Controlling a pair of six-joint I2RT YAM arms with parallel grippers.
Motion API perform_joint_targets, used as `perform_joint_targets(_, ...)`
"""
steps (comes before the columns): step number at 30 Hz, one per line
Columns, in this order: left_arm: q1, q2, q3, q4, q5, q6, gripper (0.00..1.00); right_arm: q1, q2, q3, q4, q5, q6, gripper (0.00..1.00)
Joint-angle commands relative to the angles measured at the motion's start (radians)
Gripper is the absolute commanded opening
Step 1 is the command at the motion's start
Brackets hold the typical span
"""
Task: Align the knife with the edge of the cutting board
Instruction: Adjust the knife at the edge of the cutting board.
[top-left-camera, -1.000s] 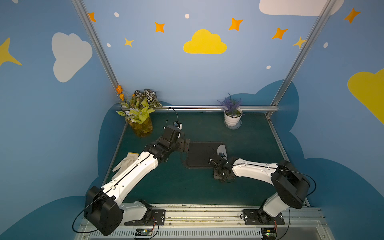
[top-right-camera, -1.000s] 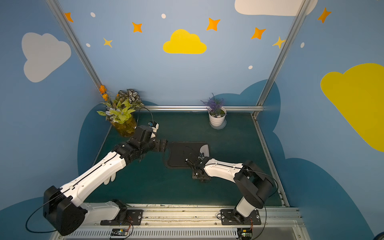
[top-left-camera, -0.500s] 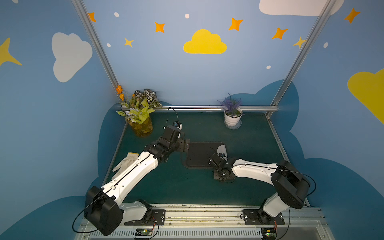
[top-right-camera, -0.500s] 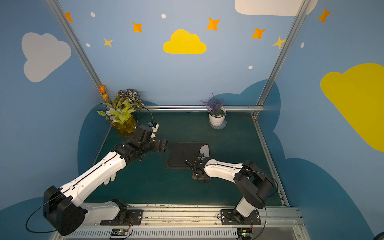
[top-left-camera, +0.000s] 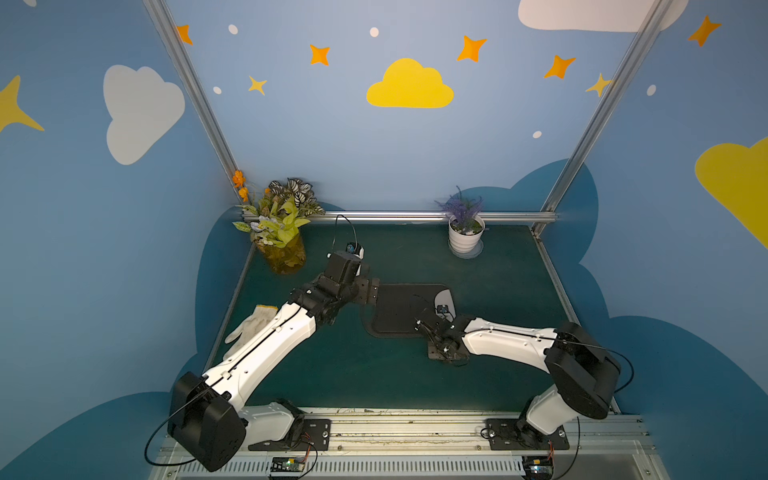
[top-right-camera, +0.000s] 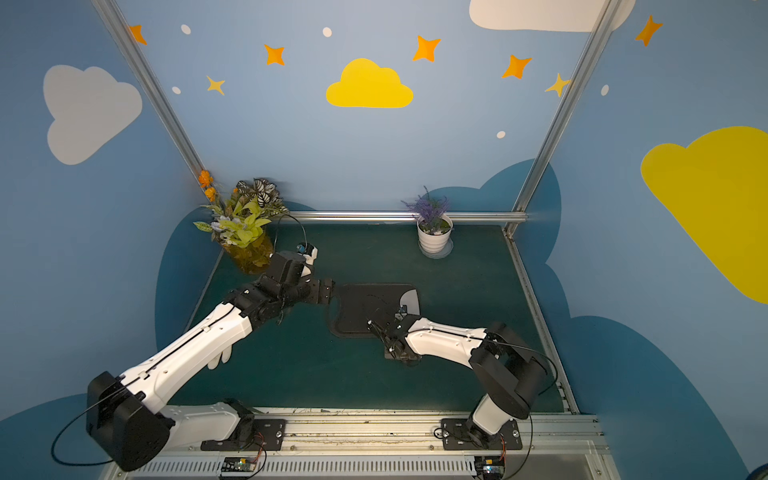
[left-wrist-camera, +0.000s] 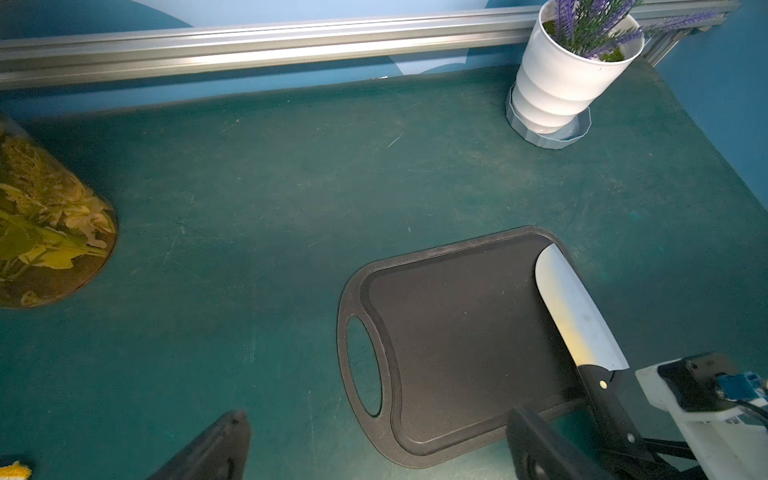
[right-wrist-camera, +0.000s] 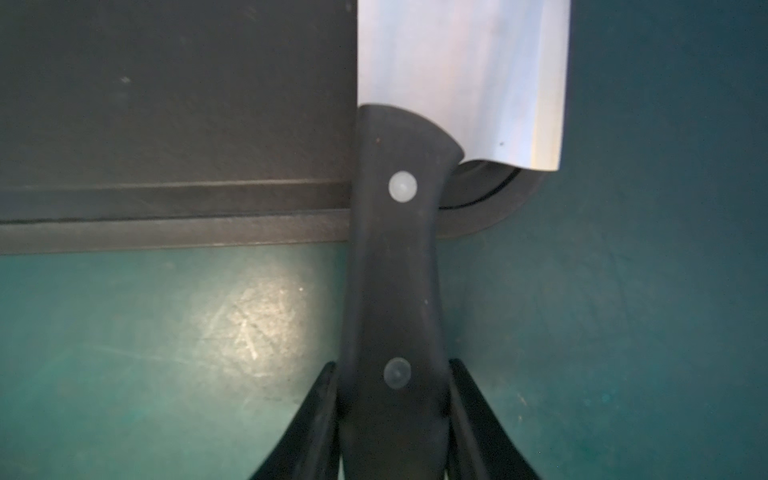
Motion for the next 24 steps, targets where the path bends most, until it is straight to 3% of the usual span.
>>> perform_joint_targets(1,-0.002,-0.002,0.015,-0.010,-0.006,0.009,1.00,0.008,-0.001,0.038,-0.033,0.050,0.001,0.00)
perform_joint_targets(24,-0.002,-0.001,0.014,-0.011,-0.006,0.010,1.00,-0.026,0.026,0.035,0.035,0.015,-0.021,0.00)
